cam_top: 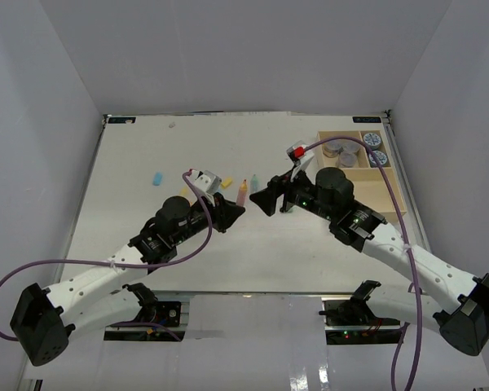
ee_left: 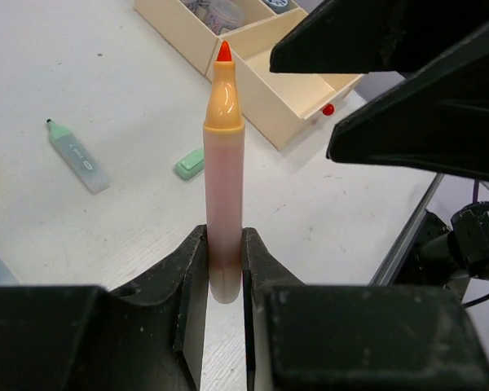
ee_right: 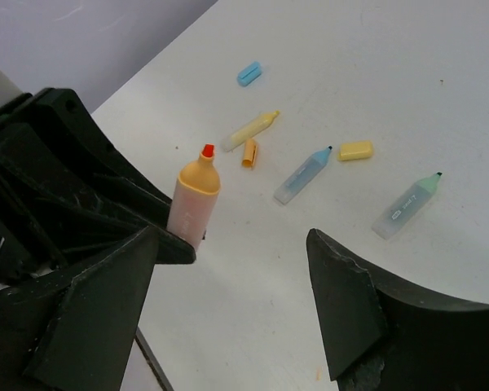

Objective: Sort the stationery into containers
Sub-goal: Pick up the pen from the center of the board.

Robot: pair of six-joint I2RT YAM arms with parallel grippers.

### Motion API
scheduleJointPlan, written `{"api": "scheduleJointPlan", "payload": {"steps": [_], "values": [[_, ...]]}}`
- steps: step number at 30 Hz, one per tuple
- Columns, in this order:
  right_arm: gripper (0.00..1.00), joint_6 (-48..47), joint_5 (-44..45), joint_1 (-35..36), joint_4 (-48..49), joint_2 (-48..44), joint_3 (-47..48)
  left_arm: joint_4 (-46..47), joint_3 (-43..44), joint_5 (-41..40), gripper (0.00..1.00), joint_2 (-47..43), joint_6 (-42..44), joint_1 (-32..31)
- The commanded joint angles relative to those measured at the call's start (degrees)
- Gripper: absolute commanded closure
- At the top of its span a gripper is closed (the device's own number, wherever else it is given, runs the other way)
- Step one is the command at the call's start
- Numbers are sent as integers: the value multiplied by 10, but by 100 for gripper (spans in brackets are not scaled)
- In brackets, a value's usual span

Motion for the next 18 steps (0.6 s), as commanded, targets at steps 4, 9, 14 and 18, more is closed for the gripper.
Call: {"api": "scheduleJointPlan", "payload": {"steps": [4, 9, 14, 18], "values": [[20, -92, -274, -104, 9, -14, -20, -4, 13, 118, 96, -17, 31, 26], [21, -154, -390, -138, 10, 1, -10, 6, 40, 239, 96, 11, 29, 58], [21, -176, -447, -146, 9, 21, 19, -19, 98, 337, 96, 55, 51, 92], [22, -198, -446, -150, 8, 29, 39, -69, 152, 376, 97, 81, 91, 107]]}}
